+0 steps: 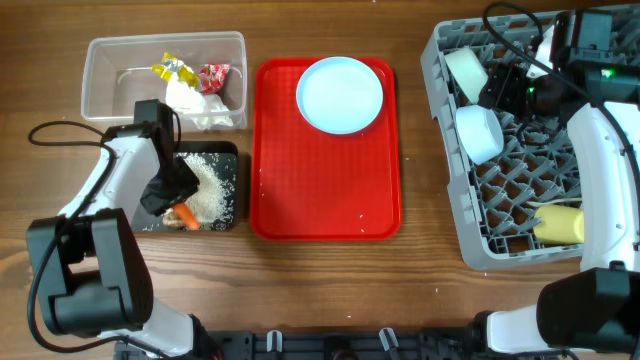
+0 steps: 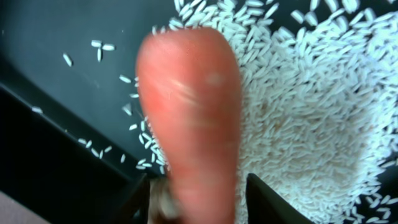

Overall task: Sort waste into correct bins and load items into the dishwasher rack
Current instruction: 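Grasp the light-blue plate with both grippers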

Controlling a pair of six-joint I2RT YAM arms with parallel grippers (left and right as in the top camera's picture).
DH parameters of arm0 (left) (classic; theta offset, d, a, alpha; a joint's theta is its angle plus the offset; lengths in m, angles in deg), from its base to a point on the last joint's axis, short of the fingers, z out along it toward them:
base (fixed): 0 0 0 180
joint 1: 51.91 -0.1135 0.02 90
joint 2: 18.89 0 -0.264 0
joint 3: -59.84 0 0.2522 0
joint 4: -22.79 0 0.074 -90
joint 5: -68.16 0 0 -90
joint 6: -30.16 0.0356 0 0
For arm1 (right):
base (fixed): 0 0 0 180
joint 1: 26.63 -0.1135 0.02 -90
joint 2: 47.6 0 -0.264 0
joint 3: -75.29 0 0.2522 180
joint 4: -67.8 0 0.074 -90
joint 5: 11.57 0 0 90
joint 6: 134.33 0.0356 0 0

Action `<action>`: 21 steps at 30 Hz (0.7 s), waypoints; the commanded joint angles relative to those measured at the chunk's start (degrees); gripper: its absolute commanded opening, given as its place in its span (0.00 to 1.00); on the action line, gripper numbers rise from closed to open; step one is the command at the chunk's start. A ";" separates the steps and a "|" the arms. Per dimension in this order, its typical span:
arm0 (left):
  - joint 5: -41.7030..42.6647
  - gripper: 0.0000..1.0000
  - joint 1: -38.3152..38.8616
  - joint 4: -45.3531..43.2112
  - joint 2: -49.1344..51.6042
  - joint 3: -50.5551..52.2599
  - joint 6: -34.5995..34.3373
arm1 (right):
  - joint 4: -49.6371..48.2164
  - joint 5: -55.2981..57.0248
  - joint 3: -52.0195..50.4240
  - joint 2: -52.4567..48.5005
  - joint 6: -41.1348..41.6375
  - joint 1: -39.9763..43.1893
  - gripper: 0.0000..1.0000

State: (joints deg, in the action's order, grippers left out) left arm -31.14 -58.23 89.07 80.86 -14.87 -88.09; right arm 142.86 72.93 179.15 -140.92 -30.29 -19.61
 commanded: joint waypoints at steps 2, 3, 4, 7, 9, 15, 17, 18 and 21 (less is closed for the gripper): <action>0.28 0.68 -0.22 -0.92 -0.28 0.37 -1.16 | 0.31 0.59 0.20 -0.02 -0.59 0.24 0.88; 0.31 0.70 -0.22 -0.87 -0.31 0.35 -1.09 | 0.26 0.59 0.20 -0.02 -0.55 0.24 0.87; 1.14 0.71 -0.22 -0.35 -0.42 -0.04 -0.02 | 0.24 0.59 0.20 0.00 -0.57 0.24 0.88; 4.79 0.65 0.11 8.48 -0.74 -7.74 6.34 | 0.15 0.59 0.20 -0.02 -0.61 0.24 0.88; 4.79 0.64 1.62 15.85 -1.60 -15.98 9.07 | 0.00 0.59 0.20 -0.02 -0.57 0.24 0.88; 8.26 0.83 17.38 10.86 -3.26 -29.81 13.29 | 0.11 0.26 0.20 -0.02 -0.52 0.22 0.88; 8.22 0.88 22.93 4.85 -1.31 -29.81 13.29 | 0.28 -1.68 0.15 -0.02 -0.57 0.22 0.88; 8.22 0.89 25.18 2.47 0.00 -29.81 13.29 | -0.04 -3.37 -0.15 -0.02 -0.57 0.07 0.89; 8.22 0.89 29.86 -2.69 5.46 -29.81 13.05 | -4.66 -9.97 -2.84 -0.07 -0.52 -1.84 0.89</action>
State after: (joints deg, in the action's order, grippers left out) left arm -23.41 -31.26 89.33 81.45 -44.42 -75.56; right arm 140.98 69.30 178.63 -140.92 -30.33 -19.74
